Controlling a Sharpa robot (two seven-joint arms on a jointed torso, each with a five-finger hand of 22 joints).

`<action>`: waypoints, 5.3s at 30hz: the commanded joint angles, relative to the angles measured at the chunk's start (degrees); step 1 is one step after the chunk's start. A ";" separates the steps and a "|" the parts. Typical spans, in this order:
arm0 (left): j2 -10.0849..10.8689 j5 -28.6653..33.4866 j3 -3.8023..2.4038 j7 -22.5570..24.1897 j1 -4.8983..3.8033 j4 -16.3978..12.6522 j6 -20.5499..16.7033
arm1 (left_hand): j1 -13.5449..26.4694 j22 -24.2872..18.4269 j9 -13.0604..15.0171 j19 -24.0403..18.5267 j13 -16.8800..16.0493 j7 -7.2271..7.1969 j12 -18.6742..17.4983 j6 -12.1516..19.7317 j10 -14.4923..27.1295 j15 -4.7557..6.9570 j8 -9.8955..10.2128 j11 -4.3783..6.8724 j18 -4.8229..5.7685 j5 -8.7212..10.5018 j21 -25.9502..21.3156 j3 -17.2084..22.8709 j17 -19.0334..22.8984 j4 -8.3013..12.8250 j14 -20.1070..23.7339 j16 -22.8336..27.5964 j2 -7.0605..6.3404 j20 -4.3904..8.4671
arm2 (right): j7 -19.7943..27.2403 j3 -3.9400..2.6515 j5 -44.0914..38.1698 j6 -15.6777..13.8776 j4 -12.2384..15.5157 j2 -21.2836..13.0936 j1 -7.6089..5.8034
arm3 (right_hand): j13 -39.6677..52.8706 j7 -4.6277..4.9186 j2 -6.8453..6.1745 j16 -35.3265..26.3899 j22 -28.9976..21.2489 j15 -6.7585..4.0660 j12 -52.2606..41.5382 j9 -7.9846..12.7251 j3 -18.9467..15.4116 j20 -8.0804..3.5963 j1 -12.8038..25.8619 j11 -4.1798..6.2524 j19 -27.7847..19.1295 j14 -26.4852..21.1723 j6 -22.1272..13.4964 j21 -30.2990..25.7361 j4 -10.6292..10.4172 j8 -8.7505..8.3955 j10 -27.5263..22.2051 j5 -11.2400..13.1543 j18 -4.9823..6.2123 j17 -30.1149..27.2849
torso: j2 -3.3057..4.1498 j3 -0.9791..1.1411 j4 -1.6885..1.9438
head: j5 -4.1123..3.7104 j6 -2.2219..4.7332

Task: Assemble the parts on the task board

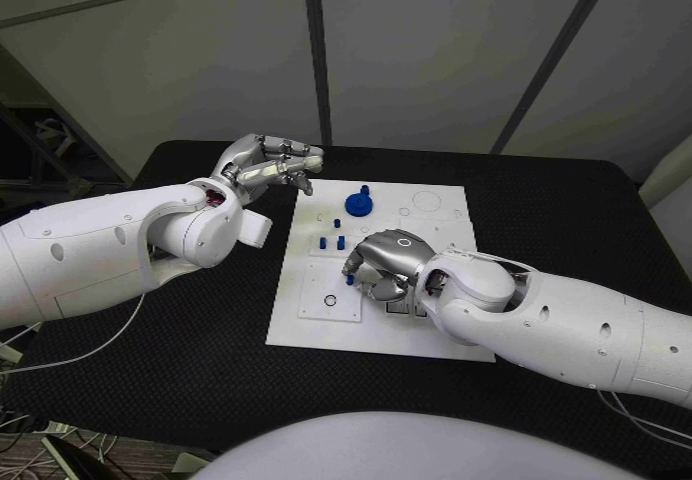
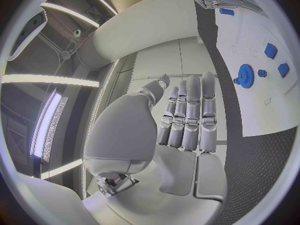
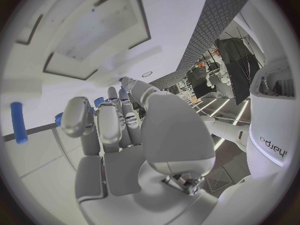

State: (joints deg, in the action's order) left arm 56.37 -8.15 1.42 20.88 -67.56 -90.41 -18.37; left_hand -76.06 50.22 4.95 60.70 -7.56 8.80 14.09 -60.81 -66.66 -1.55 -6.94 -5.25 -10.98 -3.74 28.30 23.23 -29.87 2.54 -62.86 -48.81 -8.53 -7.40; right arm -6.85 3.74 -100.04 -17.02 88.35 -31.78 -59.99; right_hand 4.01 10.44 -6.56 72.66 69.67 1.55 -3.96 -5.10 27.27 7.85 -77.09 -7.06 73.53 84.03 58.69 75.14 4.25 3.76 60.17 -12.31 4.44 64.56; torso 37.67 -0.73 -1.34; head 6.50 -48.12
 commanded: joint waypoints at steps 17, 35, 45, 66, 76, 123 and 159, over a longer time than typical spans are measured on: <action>-0.43 0.59 -0.04 -0.67 -0.06 0.74 2.10 | -0.10 -0.17 -0.10 0.19 -0.08 0.46 -0.32 0.10 0.40 0.01 0.31 -0.12 0.59 -0.17 -0.27 -0.14 0.09 0.20 0.58 0.38 0.69 0.00 | 2.49 -2.17 6.50 -7.69 7.85 -9.29 0.04 | 0.20 -0.38 -0.38 -0.34 0.25 0.04 -2.32 0.21 -0.74 -0.13 0.13 0.44 0.03 0.89 -1.17 -0.17 -0.10 0.12 0.62 -0.35 0.83 -0.71 | -0.07 -0.07 -0.15 | -1.09 1.31; -0.91 1.82 -0.02 -0.19 0.05 1.15 4.20 | -0.31 -0.53 -0.12 -0.05 -0.15 0.50 -0.37 0.19 0.78 -0.12 0.42 -0.22 0.59 -0.19 -0.94 -0.37 0.36 0.34 1.17 1.02 0.88 -0.09 | 0.29 -5.62 4.44 1.04 5.40 -15.39 -1.83 | -0.09 -1.25 -1.30 -0.31 -0.52 -0.08 -2.75 0.25 -2.85 -0.25 0.73 0.61 -0.38 0.92 -1.75 -0.87 -0.57 0.06 -1.57 -0.58 0.96 -1.08 | -0.07 -0.13 0.01 | -2.59 2.12; -0.72 1.84 -0.01 -0.19 0.07 0.99 4.19 | -0.31 -0.53 -0.12 -0.05 -0.15 0.50 -0.37 0.19 0.78 -0.12 0.42 -0.22 0.59 -0.19 -0.94 -0.37 0.36 0.34 1.17 1.02 0.88 -0.09 | -0.66 -5.66 2.99 3.36 2.50 -13.55 -1.88 | -0.07 -1.44 -0.95 -0.37 -0.61 -0.08 -2.95 0.26 -2.87 -0.26 0.33 0.62 -0.43 0.88 -1.91 -0.97 -0.51 0.06 -1.81 -0.50 0.98 -1.21 | -0.09 -0.18 -0.07 | -2.53 1.92; -0.64 1.84 -0.02 -0.31 0.07 0.87 4.20 | -0.42 -0.59 -0.12 -0.03 -0.17 0.53 -0.36 0.19 0.81 -0.12 0.43 -0.23 0.58 -0.20 -1.03 -0.35 0.40 0.37 1.18 1.10 1.05 -0.09 | -1.06 -5.59 2.21 5.23 -0.73 -10.35 -1.85 | 0.55 -1.51 0.76 -0.19 1.09 -0.82 -6.17 -0.24 -2.02 -0.83 -0.61 1.58 1.19 0.98 0.07 0.35 -0.80 0.89 2.48 -0.26 0.56 -1.32 | -0.16 -0.14 -0.22 | -2.22 1.47; -0.51 1.84 -0.02 -0.39 0.07 0.78 4.13 | -0.48 -0.62 -0.12 -0.01 -0.18 0.56 -0.35 0.19 0.84 -0.12 0.44 -0.24 0.58 -0.20 -1.09 -0.34 0.42 0.37 1.18 1.14 1.19 -0.09 | -1.60 -5.56 1.07 5.47 -1.22 -10.20 -1.84 | 1.08 -1.87 1.55 0.28 2.15 -1.39 -7.53 -0.79 -1.68 -1.35 -1.35 2.29 2.07 1.20 2.44 1.19 -0.59 1.81 4.99 -0.23 0.30 -0.85 | -0.16 -0.16 -0.14 | -2.23 1.29; -0.44 1.84 -0.02 -0.65 0.07 0.75 3.87 | -0.35 -0.76 -0.15 0.07 -0.23 0.70 -0.34 0.33 1.02 -0.21 0.54 -0.36 0.59 -0.17 -1.32 -0.43 0.50 0.16 1.15 1.29 1.66 -0.14 | -1.48 -5.54 0.12 2.59 -0.27 -10.37 -1.81 | 2.97 -2.83 3.04 0.82 4.11 -2.73 -10.10 -1.87 -1.15 -2.48 -2.97 3.98 3.58 1.41 6.16 2.68 0.02 3.12 11.47 2.31 -0.14 -0.59 | -0.15 -0.13 -0.17 | -2.04 0.82; -0.82 1.84 -0.02 -0.71 0.10 1.02 3.94 | -0.40 -0.80 -0.16 0.11 -0.25 0.71 -0.33 0.35 1.08 -0.21 0.56 -0.36 0.59 -0.18 -1.39 -0.44 0.52 0.15 1.14 1.34 1.82 -0.14 | -0.27 -6.90 2.06 -2.85 14.26 -13.57 -2.50 | 4.00 -2.63 2.94 1.01 4.75 -2.83 -9.54 -1.93 -0.59 -2.89 -3.66 3.84 4.01 1.50 5.81 3.18 0.90 2.74 11.05 2.16 -0.34 -0.38 | -0.24 -0.17 -0.14 | -1.48 0.94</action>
State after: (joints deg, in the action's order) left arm 55.62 -6.41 1.45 19.94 -67.41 -89.38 -14.84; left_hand -76.54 49.48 4.87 60.69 -7.76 9.21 14.09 -60.40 -65.95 -1.54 -6.71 -5.53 -10.98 -3.74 27.19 23.08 -29.42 2.69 -62.05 -47.71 -7.14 -7.39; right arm -8.29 -3.11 -98.76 -17.58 102.26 -45.49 -62.39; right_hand 7.92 7.59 -3.59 73.32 74.38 -1.13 -13.62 -7.00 26.19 5.12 -80.08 -5.91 77.11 84.05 64.66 78.02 4.44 6.64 68.93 -9.85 4.44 64.13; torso 37.44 -0.89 -1.52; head 4.84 -47.19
